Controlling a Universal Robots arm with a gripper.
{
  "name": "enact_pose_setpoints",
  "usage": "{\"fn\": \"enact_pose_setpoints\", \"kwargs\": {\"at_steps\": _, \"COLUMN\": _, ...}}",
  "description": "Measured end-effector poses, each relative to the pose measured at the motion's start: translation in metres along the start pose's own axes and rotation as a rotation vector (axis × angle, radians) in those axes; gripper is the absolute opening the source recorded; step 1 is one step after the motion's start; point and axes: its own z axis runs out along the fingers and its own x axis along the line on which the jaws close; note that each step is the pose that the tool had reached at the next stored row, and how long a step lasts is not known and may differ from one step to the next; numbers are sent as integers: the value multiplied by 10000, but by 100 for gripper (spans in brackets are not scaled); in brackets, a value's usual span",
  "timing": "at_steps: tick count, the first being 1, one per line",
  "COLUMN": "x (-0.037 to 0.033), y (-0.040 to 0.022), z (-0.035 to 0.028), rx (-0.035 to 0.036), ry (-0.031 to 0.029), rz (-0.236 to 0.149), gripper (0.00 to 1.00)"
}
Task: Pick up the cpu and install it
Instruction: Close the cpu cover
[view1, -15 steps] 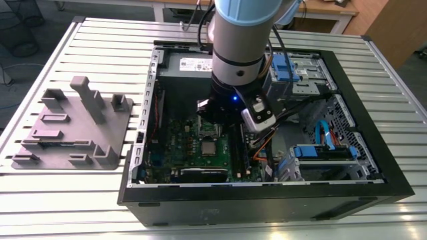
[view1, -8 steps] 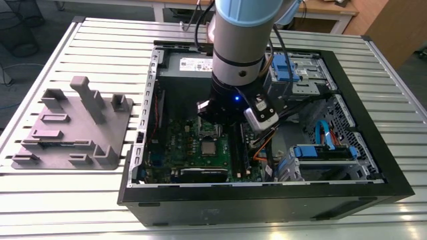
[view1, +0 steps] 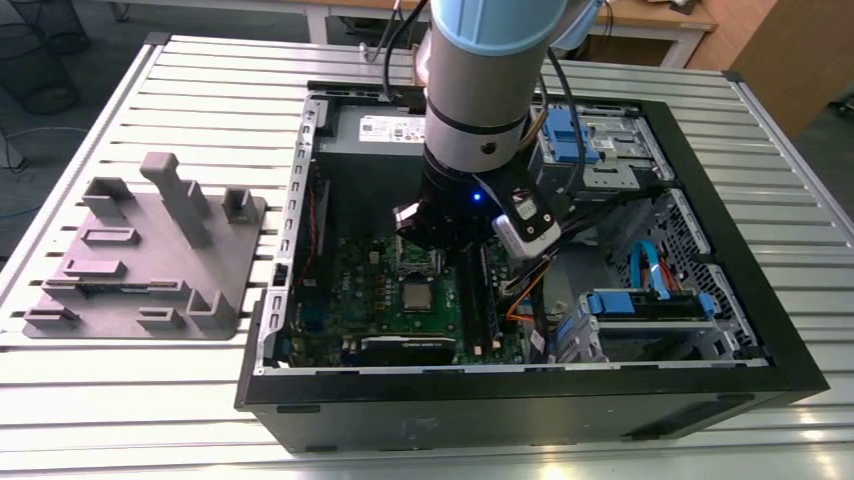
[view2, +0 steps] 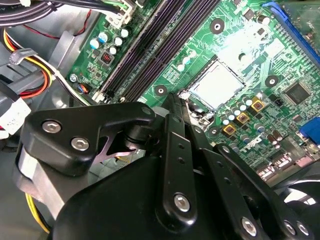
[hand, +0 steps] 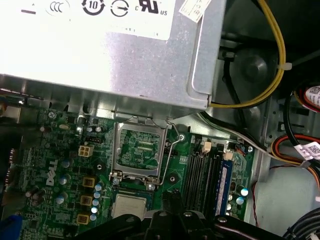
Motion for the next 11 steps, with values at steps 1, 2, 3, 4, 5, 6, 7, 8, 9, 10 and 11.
{"fn": "enact_pose_setpoints", "kwargs": {"at_steps": 1, "x": 0, "y": 0, "z": 0, "rx": 0, "ry": 0, "rz": -2, "gripper": 11}}
{"fn": "enact_pose_setpoints", "kwargs": {"at_steps": 2, "x": 0, "y": 0, "z": 0, "rx": 0, "ry": 0, "rz": -3, "gripper": 11}}
{"fn": "enact_pose_setpoints", "kwargs": {"at_steps": 3, "x": -1, "y": 2, "z": 1, "rx": -2, "ry": -1, "rz": -4, "gripper": 11}}
{"fn": "enact_pose_setpoints", "kwargs": {"at_steps": 4, "x": -2, "y": 7, "z": 1, "rx": 0, "ry": 0, "rz": -5, "gripper": 11}}
{"fn": "enact_pose_setpoints", "kwargs": {"at_steps": 5, "x": -3, "y": 12, "z": 2, "rx": 0, "ry": 0, "rz": -4, "gripper": 11}}
{"fn": "enact_pose_setpoints", "kwargs": {"at_steps": 6, "x": -4, "y": 18, "z": 4, "rx": -1, "ry": 0, "rz": -3, "gripper": 11}}
{"fn": "enact_pose_setpoints", "kwargs": {"at_steps": 7, "x": -7, "y": 24, "z": 6, "rx": 0, "ry": 0, "rz": -2, "gripper": 11}}
{"fn": "enact_pose_setpoints", "kwargs": {"at_steps": 8, "x": -10, "y": 30, "z": 8, "rx": 0, "ry": 0, "rz": -3, "gripper": 11}}
{"fn": "enact_pose_setpoints", "kwargs": {"at_steps": 9, "x": -14, "y": 35, "z": 11, "rx": -1, "ry": -1, "rz": -3, "gripper": 11}}
{"fn": "enact_pose_setpoints", "kwargs": {"at_steps": 10, "x": -17, "y": 39, "z": 12, "rx": -1, "ry": 0, "rz": -2, "gripper": 11}}
{"fn": "enact_pose_setpoints", "kwargs": {"at_steps": 11, "x": -18, "y": 40, "z": 13, "rx": -2, "ry": -1, "rz": -2, "gripper": 11}}
